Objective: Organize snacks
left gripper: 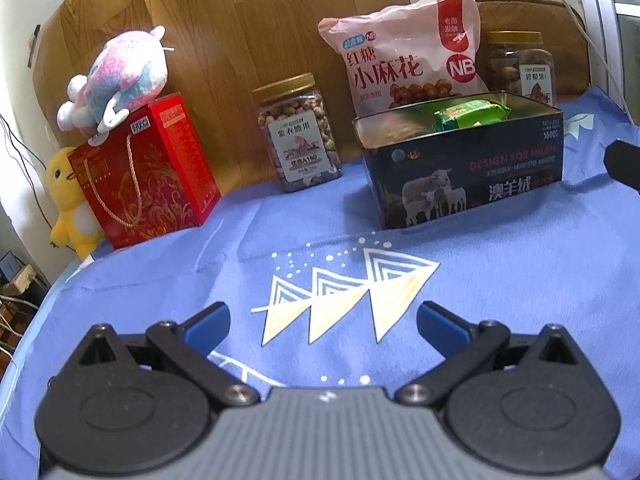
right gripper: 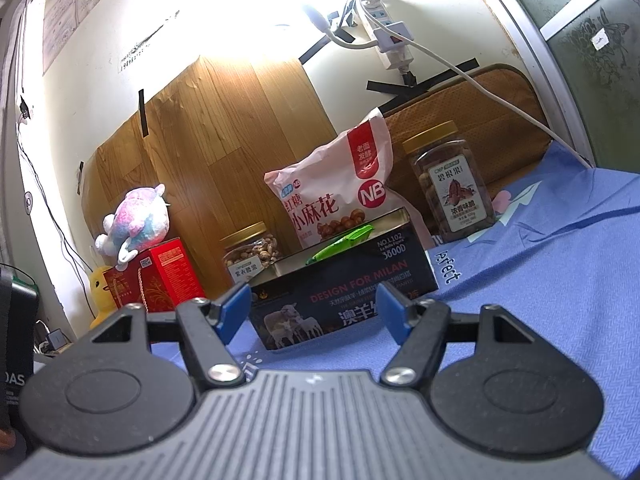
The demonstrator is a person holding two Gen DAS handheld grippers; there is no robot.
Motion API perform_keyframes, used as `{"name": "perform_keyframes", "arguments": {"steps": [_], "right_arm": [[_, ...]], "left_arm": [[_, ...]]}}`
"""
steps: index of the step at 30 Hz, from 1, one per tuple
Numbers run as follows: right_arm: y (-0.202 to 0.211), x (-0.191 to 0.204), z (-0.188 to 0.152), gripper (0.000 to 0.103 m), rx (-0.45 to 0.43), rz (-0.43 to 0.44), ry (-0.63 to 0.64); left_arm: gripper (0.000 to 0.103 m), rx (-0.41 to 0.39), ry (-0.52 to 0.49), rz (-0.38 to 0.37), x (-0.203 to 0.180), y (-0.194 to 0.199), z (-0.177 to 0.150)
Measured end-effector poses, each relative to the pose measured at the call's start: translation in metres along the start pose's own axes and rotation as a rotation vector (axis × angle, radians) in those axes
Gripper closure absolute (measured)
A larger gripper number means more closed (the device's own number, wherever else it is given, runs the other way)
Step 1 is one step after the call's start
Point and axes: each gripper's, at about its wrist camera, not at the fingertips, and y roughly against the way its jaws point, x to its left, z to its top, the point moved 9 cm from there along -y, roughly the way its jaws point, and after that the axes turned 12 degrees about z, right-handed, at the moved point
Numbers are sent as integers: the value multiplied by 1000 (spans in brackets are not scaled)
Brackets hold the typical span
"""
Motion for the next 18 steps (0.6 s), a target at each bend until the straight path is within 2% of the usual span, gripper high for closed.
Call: {"name": "perform_keyframes", "arguments": {"steps": [18], "right_arm": [[0,0,0,31,-1,0,-1]], "left_arm": [[0,12,-12,18,-1,-3,-3]]}}
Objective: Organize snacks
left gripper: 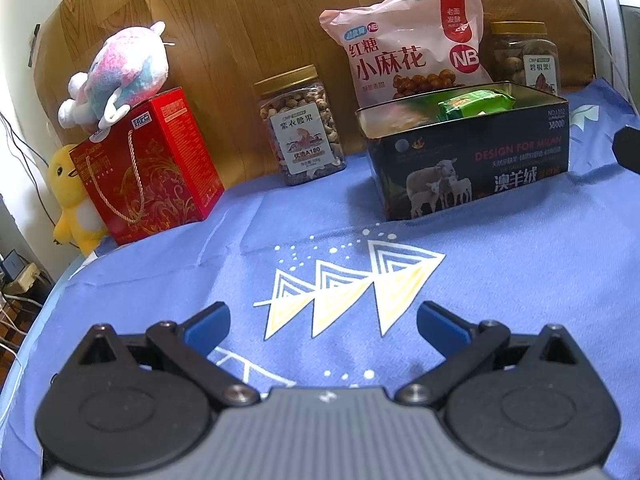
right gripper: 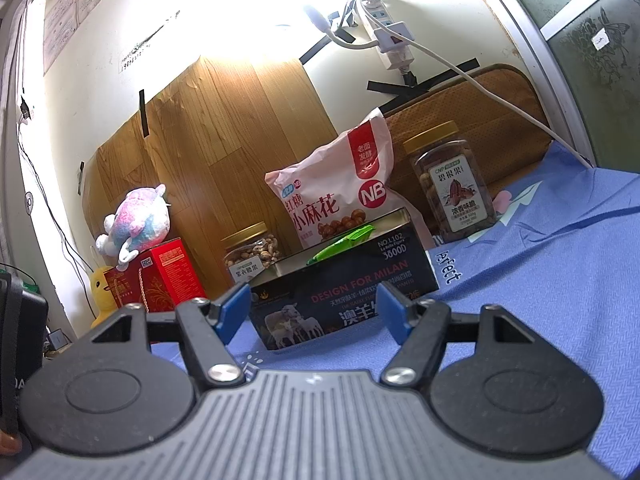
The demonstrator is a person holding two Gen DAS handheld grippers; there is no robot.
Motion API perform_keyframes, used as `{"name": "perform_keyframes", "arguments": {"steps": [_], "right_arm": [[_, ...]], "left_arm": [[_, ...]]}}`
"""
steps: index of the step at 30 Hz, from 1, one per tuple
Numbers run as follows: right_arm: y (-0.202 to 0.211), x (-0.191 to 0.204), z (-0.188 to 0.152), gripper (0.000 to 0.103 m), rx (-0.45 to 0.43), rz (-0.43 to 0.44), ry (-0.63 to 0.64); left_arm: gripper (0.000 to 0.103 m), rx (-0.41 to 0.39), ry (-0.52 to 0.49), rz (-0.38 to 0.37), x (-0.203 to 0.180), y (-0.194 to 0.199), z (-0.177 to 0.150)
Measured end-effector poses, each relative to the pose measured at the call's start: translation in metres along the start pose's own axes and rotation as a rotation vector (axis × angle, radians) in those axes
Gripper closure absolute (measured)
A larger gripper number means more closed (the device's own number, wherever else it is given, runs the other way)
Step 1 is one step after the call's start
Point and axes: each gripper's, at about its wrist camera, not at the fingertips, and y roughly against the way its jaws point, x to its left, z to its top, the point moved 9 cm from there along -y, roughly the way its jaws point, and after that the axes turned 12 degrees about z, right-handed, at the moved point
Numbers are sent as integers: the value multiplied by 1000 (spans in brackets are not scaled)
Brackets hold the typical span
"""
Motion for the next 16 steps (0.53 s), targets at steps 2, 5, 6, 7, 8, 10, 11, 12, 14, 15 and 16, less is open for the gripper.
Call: {"name": "perform_keyframes", "arguments": {"steps": [2,5,6,7,8,10,11,12,14,15,16], "right_arm": [[0,0,0,31,0,0,0],[0,0,0,31,0,1,0],[0,0,0,31,0,1,0],[0,0,0,31,0,1,0],[0,0,0,31,0,1,0],[0,0,0,31,0,1,0],[0,0,0,31,-1,1,0],[0,-1,0,31,0,2,0],[0,0,0,31,0,2,0],[0,-1,0,31,0,2,0],[0,-1,0,31,0,2,0]], "left_arm": [[0,0,0,2,0,0,0],[0,-2,-1,2,0,0,0],[0,-1,-1,1,0,0,0],[0,-2,-1,2,0,0,0],[0,-2,-1,2,0,0,0],[0,-2,-1,1,0,0,0],[0,-3,0,1,0,1,0],[0,-6,0,1,0,1,1],[0,-16,1,-2,1,4,2],[0,-20,1,-3,1,5,2],[0,-25,2,-7,0,6,3]]}}
